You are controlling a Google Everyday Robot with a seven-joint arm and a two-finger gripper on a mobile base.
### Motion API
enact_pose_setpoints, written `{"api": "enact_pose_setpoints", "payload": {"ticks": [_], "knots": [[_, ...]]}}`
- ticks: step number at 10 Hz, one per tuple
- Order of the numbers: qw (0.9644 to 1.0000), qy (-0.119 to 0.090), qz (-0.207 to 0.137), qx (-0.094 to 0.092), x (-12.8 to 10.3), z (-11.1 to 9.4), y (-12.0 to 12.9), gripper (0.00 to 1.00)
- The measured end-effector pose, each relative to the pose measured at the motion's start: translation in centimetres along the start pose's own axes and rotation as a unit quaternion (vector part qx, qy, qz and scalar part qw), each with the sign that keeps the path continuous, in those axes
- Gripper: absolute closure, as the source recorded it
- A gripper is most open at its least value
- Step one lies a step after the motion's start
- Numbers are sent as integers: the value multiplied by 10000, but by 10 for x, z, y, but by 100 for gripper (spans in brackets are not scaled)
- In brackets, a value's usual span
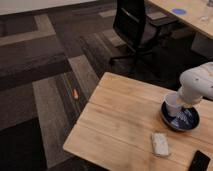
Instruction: Place the ceramic cup in the ceramic bowl
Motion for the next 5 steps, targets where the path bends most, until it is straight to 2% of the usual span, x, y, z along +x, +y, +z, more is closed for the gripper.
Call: {"api": "enact_pose_setpoints", "payload": {"ticks": [1, 5], "knots": [[10000, 0, 2, 0, 0, 0, 0, 22], [10000, -1, 6, 4, 0, 0, -1, 20]]}}
